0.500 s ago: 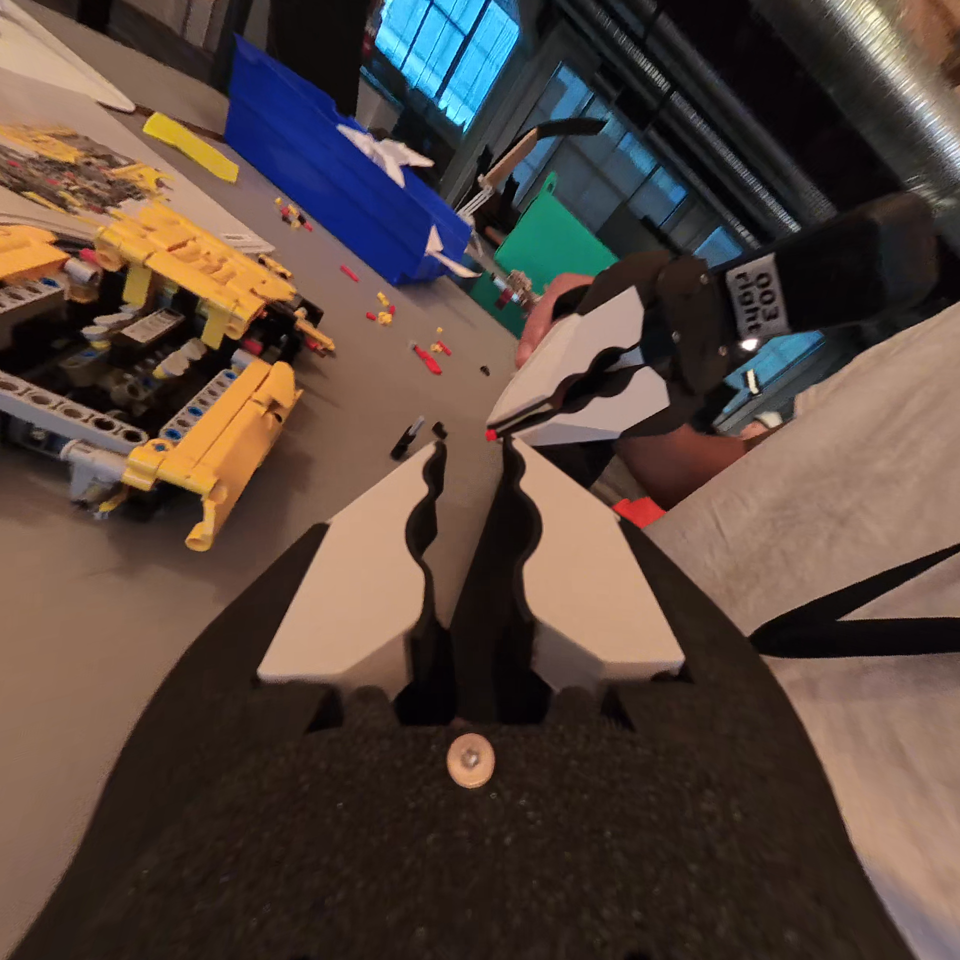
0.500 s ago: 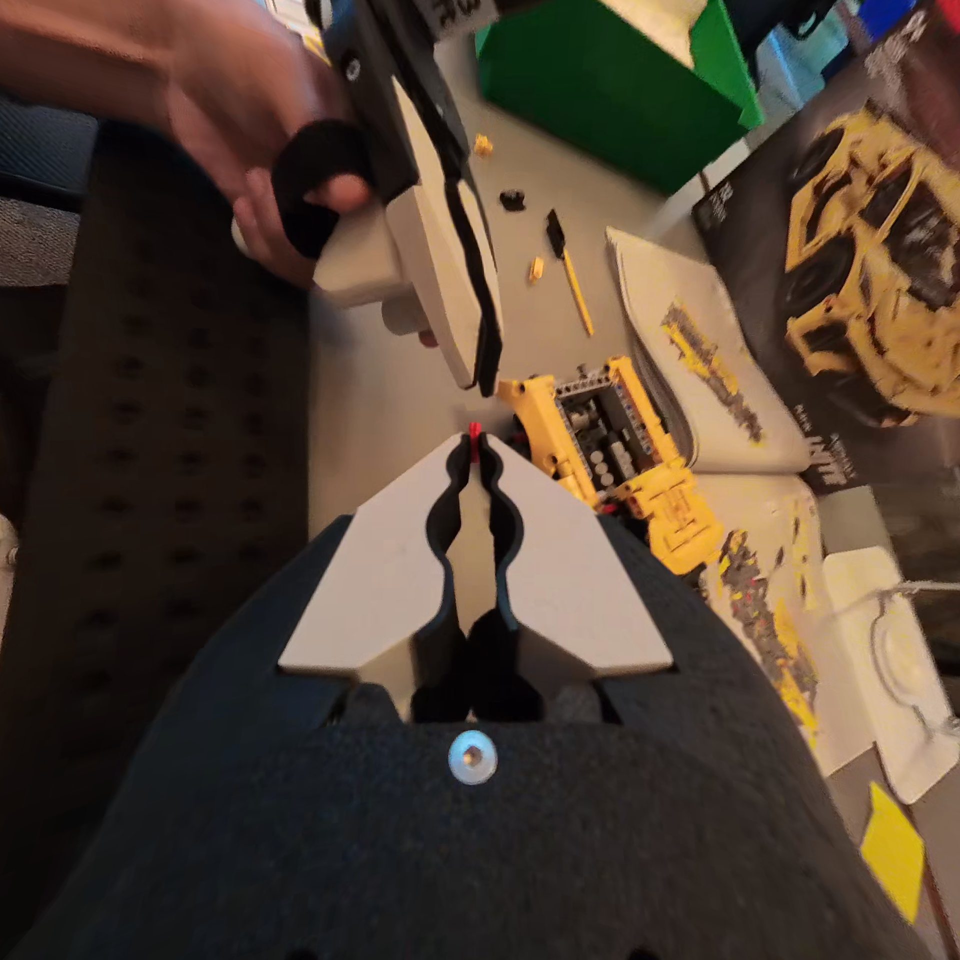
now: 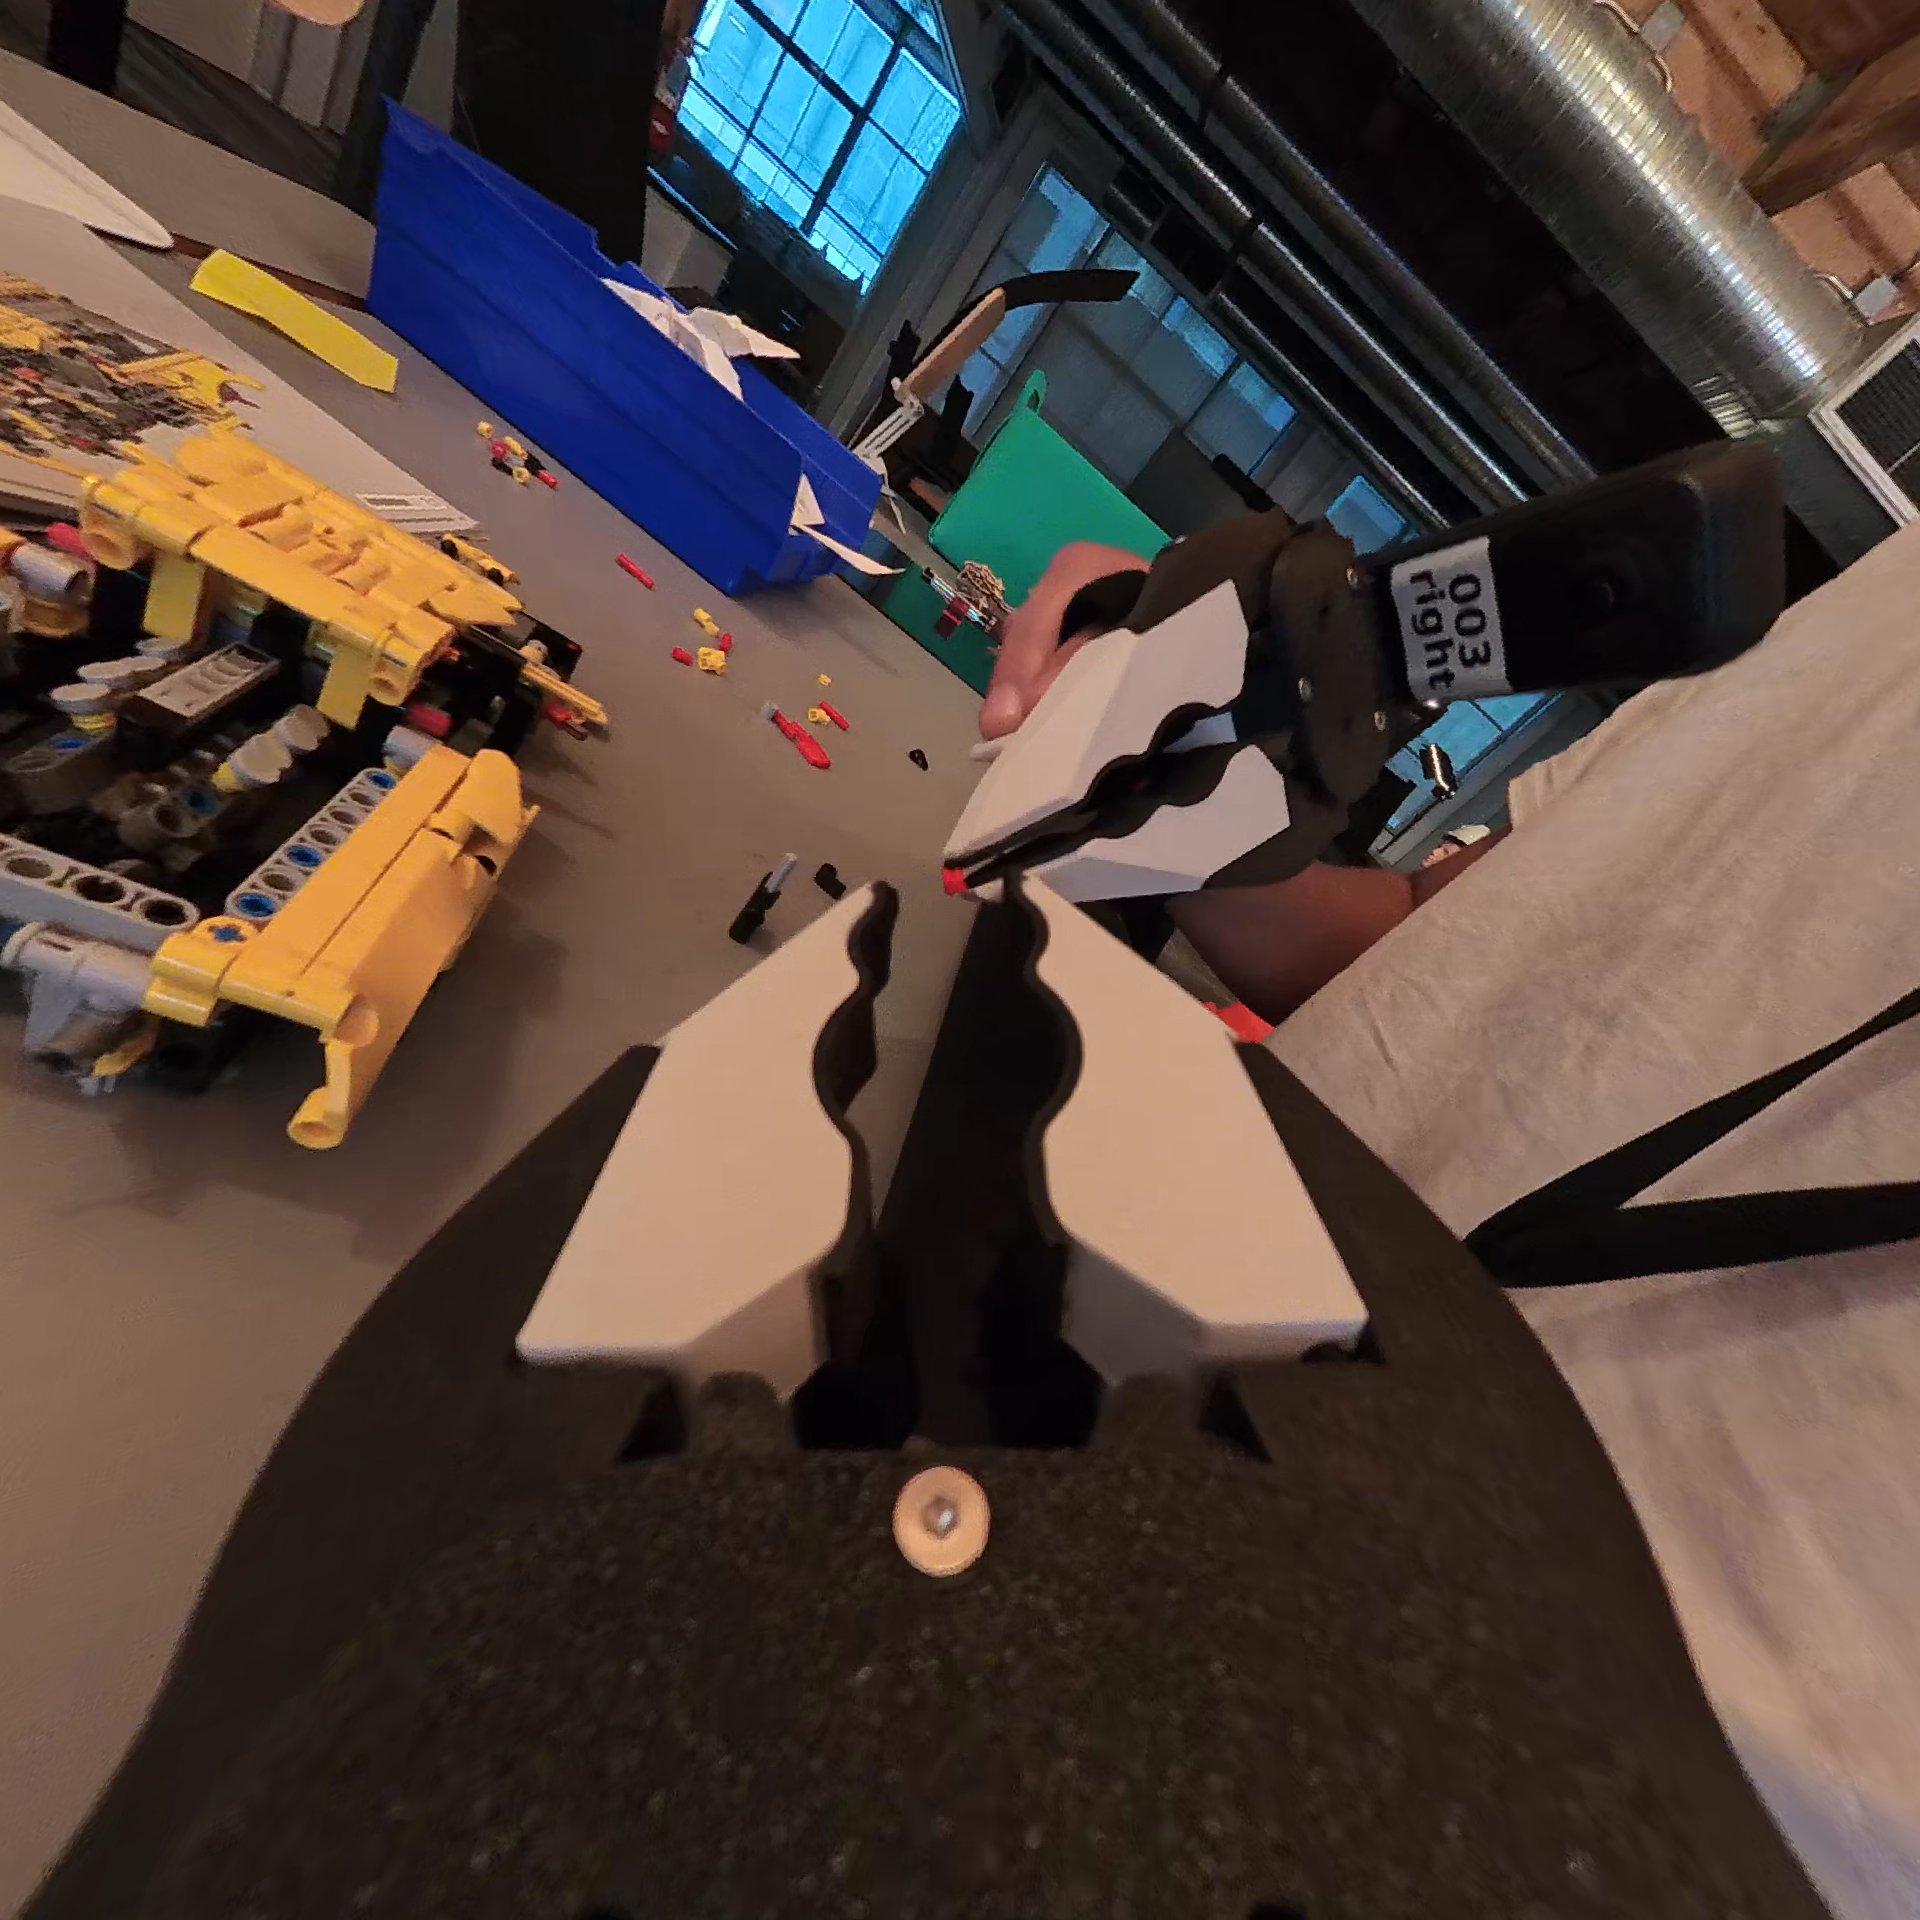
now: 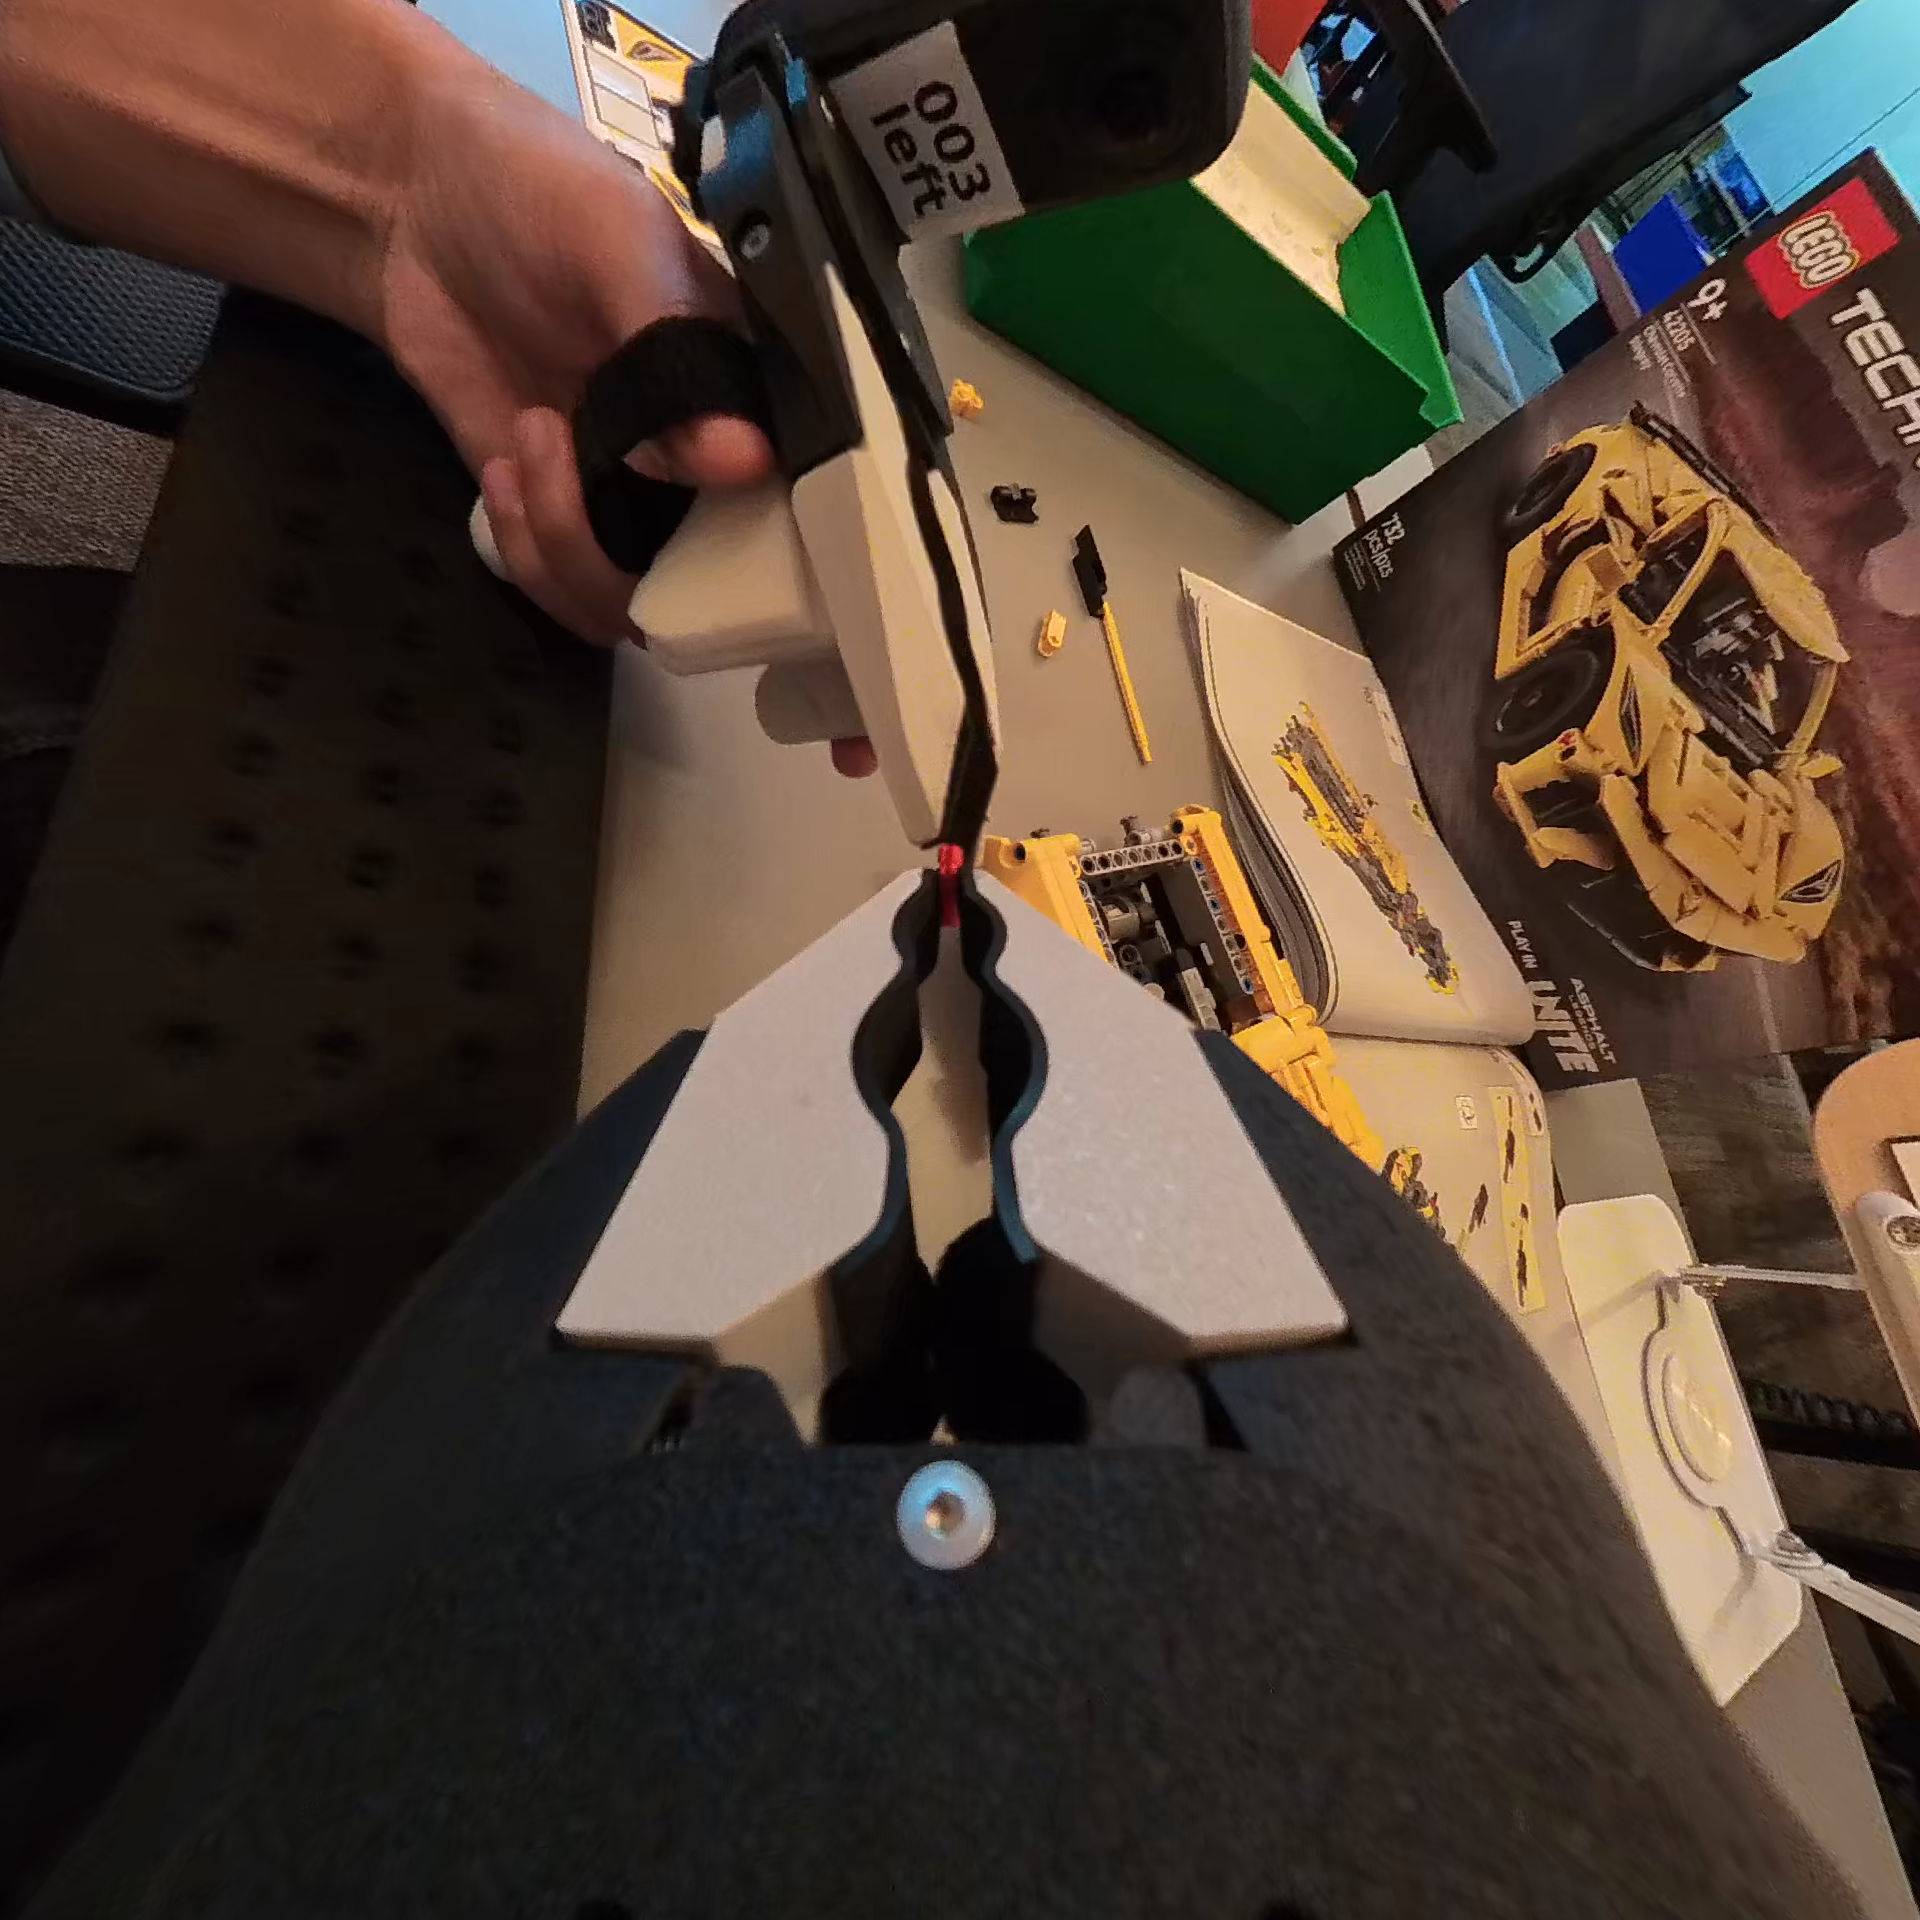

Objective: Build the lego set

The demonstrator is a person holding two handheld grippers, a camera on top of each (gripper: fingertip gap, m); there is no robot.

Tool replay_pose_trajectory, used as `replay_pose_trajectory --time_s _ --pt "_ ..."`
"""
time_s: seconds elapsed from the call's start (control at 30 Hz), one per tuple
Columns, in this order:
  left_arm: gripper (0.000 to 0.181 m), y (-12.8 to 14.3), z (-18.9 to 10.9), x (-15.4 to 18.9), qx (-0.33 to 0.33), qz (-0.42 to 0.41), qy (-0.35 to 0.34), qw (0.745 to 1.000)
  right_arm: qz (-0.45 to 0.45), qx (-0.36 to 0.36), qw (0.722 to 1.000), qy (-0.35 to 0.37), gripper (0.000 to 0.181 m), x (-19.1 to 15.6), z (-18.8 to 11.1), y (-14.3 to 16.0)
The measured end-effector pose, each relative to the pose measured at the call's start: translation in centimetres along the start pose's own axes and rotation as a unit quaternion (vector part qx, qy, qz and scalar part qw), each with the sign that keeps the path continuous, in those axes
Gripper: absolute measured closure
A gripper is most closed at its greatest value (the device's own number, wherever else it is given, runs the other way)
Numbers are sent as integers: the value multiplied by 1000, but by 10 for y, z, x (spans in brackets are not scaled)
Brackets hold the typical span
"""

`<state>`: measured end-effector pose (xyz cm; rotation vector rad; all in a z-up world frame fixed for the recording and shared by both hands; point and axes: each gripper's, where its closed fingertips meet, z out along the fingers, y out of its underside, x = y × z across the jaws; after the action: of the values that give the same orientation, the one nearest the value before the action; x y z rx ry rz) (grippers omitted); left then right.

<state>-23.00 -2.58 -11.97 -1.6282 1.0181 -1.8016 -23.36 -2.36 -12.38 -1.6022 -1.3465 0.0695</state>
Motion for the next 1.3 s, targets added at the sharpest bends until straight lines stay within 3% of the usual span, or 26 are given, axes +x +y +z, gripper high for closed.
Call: replay_pose_trajectory --time_s 0.6,0.83,0.93,1.0,1.1,1.2,1.3 --pt "176 -2 -5 9 10 -14 36 999 -1 32 999 -28 179 -4 3 -10" --pt "178 -9 -11 15 40 2 53 998 112 102 987 -51 177 1 -5 -21" --pt "178 -17 -15 25 67 83 47 993 254 142 949 -121 174 1 -9 -20" --pt "178 -20 -17 29 80 137 34 987 376 161 887 -214 156 -6 -9 -22" --pt "178 -21 -18 37 95 172 41 980 463 206 811 -292 158 -11 -15 -29" --pt "178 -17 -15 40 85 174 49 980 479 254 786 -298 168 -6 -23 -36" --pt "178 -15 -12 42 80 175 55 980 476 261 784 -300 168 -7 -25 -38"
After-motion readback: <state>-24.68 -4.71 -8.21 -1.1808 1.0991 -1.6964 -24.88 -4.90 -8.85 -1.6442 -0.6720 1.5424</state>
